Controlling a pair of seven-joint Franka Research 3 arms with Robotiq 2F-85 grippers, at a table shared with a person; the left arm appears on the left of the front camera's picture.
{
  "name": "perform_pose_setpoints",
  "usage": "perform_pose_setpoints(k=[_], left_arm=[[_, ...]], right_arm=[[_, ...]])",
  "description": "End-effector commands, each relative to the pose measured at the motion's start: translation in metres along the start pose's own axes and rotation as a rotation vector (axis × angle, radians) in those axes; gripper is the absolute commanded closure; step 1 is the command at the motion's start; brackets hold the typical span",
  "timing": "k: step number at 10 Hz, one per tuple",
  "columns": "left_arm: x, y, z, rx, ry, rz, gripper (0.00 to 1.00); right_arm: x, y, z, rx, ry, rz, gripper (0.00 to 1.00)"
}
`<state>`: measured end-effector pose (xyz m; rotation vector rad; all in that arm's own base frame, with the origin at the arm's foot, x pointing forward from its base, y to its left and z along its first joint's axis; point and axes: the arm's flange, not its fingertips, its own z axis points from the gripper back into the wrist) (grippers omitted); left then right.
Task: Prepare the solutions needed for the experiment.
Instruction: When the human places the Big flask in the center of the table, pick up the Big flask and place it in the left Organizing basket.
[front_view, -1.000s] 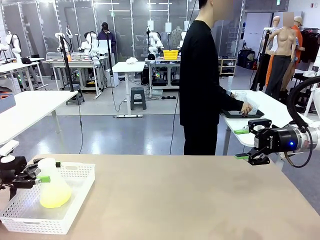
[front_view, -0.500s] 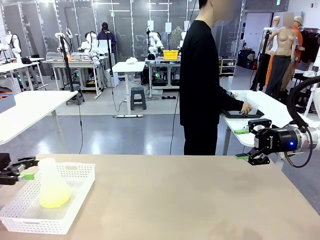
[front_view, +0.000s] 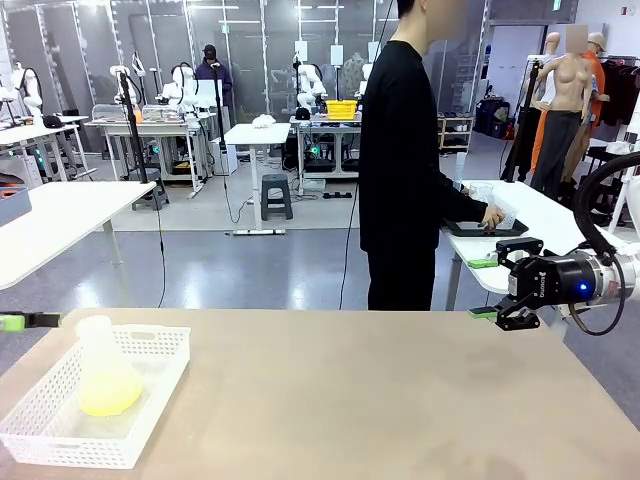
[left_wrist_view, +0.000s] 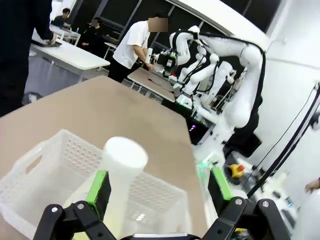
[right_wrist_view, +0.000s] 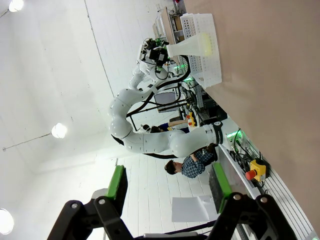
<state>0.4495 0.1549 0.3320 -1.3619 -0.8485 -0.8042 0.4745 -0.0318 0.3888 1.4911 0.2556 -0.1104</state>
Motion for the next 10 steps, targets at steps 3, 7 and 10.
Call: perform_pose_setpoints(k=[3,7,10], left_arm=[[0.0,0.0,0.0,0.0,0.0,0.0,0.0],[0.024,-0.037,-0.018,0.036,-0.137,0.308,0.0],[0.037,-0.078,-0.027,-0.041,-0.055,0.59,0.0]], right_arm=[[-0.002,0.002,-0.001,-0.002,-0.004,0.004,0.17],[-0.002,0.002,-0.001,-0.002,-0.004,0.004,0.17],[-0.002,0.002,-0.001,-0.002,-0.004,0.004,0.17]])
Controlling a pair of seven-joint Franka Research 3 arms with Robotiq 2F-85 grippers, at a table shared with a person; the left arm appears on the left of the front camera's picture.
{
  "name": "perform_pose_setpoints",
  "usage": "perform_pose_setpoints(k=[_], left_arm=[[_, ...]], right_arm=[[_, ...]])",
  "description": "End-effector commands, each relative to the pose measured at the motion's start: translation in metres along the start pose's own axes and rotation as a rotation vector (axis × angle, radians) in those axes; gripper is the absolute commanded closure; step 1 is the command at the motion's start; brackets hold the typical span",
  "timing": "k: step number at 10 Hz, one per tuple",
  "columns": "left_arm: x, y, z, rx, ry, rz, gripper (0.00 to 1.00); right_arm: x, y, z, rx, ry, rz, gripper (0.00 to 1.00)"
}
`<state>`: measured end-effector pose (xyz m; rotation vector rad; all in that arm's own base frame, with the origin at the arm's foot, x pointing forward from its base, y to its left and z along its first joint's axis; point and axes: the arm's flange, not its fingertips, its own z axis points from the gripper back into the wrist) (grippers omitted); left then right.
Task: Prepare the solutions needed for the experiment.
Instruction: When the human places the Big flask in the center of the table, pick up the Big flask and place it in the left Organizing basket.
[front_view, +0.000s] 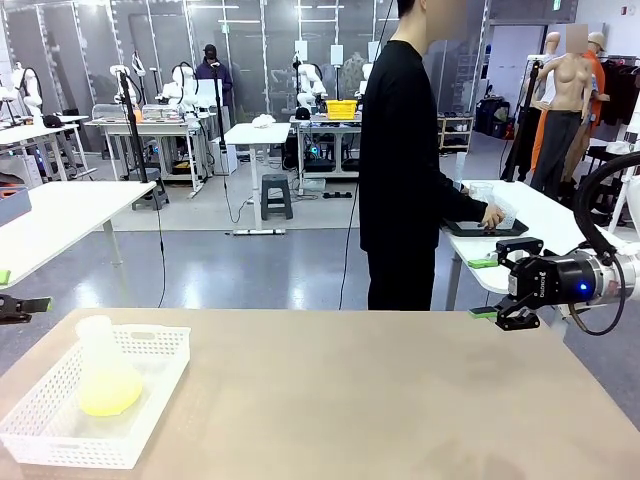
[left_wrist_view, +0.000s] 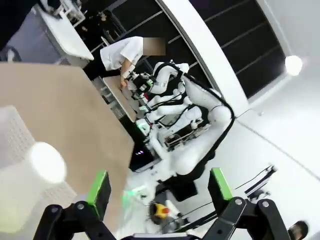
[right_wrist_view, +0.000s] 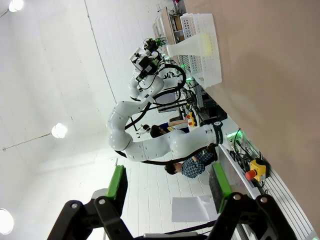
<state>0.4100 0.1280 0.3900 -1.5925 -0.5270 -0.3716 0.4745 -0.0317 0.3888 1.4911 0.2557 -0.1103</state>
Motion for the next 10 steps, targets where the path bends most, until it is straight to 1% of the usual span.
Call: perform_pose_setpoints(k=[1,2,3,4,6,7,8,10], left_arm=[[-0.007,-0.012,-0.007,0.038,0.098,0.213,0.0],[-0.008,-0.013,-0.011,0.04,0.131,0.312,0.0],[-0.01,-0.016,-0.016,0.014,0.154,0.43,0.0],[-0.01,-0.019,-0.02,0.005,0.176,0.502,0.0],[-0.006,-0.021,-0.032,0.012,0.236,0.457,0.0],[-0.005,-0.016,-0.034,0.029,0.244,0.411,0.0],[-0.013,-0.012,-0.028,0.009,0.183,0.474,0.0],[-0.013,-0.012,-0.028,0.009,0.183,0.474,0.0]], right_arm=[[-0.002,0.002,-0.001,-0.002,-0.004,0.004,0.17],[-0.002,0.002,-0.001,-0.002,-0.004,0.004,0.17],[-0.002,0.002,-0.001,-0.002,-0.004,0.004,0.17],[-0.002,0.002,-0.001,-0.002,-0.004,0.004,0.17],[-0.002,0.002,-0.001,-0.002,-0.004,0.004,0.17],[-0.002,0.002,-0.001,-0.002,-0.004,0.004,0.17],[-0.002,0.002,-0.001,-0.002,-0.004,0.004,0.17],[-0.002,0.002,-0.001,-0.002,-0.004,0.004,0.17]])
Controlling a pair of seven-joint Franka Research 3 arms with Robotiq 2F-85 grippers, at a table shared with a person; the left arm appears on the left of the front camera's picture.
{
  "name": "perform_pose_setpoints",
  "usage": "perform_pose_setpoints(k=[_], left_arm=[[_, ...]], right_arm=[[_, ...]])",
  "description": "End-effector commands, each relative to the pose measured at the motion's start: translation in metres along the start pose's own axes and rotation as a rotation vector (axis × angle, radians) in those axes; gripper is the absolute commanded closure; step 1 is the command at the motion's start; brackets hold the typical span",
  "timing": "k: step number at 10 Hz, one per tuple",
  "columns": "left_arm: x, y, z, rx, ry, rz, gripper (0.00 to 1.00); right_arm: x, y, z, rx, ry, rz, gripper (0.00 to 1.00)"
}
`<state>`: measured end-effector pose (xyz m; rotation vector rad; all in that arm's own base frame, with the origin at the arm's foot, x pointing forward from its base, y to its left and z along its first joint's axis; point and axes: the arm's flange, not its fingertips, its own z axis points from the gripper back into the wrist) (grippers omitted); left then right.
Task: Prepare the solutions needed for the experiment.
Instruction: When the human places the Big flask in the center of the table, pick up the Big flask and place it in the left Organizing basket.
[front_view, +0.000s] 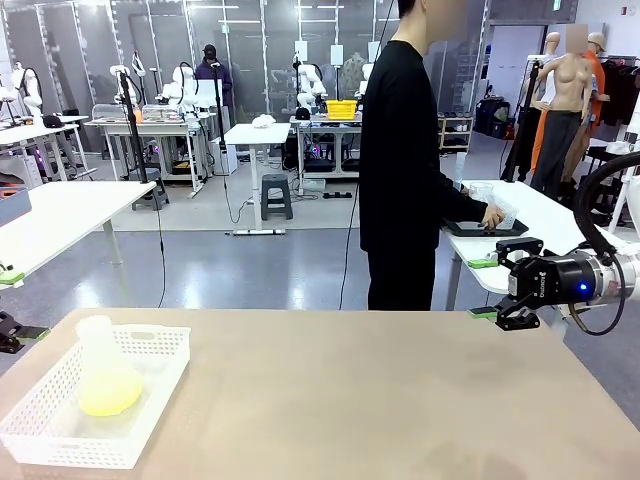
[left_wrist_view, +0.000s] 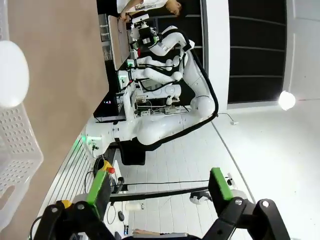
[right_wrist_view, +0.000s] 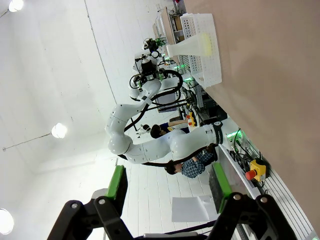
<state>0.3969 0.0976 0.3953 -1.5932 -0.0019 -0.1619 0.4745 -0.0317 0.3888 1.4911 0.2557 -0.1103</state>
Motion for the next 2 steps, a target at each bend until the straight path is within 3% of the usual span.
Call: perform_pose_setpoints(k=[1,2], left_arm=[[-0.0024,-0.0002,0.0012,-0.004,-0.008,0.005,0.0],[-0.0024,-0.0002,0.0012,-0.004,-0.008,0.005,0.0]], right_arm=[[-0.0024,0.0019,-0.0005,-0.002,-0.004,0.004,0.17],[-0.0024,0.0019,-0.0005,-0.002,-0.004,0.004,0.17]])
